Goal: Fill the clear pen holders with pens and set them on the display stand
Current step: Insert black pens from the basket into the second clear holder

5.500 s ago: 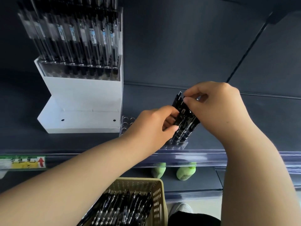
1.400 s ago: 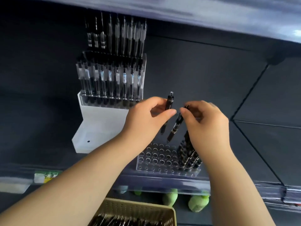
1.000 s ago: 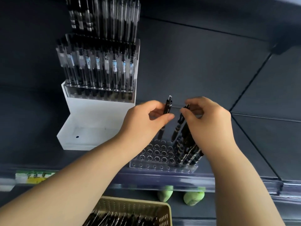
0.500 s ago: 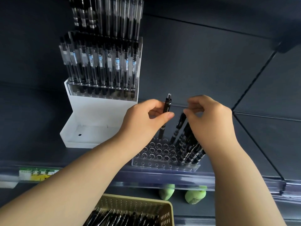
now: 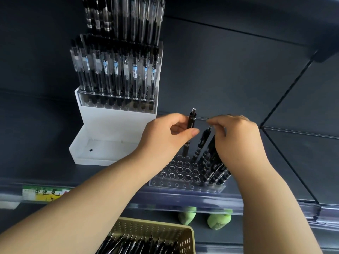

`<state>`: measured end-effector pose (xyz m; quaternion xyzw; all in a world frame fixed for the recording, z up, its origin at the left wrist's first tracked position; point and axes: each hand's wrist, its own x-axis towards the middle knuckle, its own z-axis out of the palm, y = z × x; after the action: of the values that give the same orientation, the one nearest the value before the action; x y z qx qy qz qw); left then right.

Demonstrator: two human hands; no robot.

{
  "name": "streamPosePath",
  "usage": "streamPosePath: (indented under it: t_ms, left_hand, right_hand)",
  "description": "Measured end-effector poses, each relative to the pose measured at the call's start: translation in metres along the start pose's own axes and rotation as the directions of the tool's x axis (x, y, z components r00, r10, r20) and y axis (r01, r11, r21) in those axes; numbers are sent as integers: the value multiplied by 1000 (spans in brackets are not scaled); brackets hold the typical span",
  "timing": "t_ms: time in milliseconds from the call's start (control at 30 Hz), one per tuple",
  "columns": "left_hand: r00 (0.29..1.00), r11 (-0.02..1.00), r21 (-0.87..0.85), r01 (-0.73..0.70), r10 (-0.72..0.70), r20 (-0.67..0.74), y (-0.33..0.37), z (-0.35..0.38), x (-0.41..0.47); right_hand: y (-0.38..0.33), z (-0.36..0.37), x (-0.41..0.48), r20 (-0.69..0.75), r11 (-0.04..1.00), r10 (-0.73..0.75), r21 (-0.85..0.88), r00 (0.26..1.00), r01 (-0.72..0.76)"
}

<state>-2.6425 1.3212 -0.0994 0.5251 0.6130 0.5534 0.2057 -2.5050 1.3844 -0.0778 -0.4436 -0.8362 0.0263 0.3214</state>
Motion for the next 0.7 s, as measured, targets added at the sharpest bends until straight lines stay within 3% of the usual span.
streamPosePath:
  t_ms: [700]
  left_hand:
    - [999, 998, 69, 3, -6, 52, -8, 38, 0]
  right_hand:
    - [8, -15, -7, -47, 993, 46, 110, 998, -40]
